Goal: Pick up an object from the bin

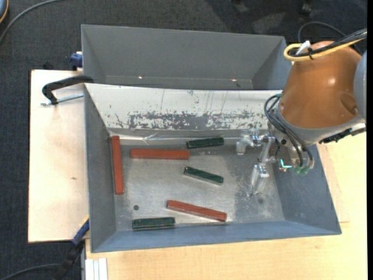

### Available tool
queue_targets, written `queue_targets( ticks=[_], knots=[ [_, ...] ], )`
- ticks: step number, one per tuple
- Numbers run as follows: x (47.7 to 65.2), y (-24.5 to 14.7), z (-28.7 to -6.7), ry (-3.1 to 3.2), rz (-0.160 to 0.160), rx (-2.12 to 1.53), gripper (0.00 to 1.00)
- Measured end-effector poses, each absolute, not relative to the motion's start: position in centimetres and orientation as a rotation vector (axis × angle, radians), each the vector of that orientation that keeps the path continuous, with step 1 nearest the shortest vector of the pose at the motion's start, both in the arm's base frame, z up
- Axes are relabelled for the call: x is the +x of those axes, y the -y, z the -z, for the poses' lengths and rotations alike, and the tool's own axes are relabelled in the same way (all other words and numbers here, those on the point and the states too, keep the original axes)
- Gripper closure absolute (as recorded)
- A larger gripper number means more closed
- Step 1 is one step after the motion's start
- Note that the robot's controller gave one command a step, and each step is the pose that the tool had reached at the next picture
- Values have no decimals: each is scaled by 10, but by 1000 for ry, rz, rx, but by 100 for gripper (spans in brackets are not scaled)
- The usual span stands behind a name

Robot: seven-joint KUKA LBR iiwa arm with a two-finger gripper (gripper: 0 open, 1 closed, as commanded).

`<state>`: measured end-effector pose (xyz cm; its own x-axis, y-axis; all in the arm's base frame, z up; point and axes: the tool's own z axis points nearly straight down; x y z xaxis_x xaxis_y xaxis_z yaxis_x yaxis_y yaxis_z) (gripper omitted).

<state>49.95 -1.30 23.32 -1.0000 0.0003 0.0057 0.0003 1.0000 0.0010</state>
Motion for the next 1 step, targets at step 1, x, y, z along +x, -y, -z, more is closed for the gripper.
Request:
queue_targets(
  ticks=[1],
  knots=[
    [526,-56,-66,3131,3,-181,0]
  ],
)
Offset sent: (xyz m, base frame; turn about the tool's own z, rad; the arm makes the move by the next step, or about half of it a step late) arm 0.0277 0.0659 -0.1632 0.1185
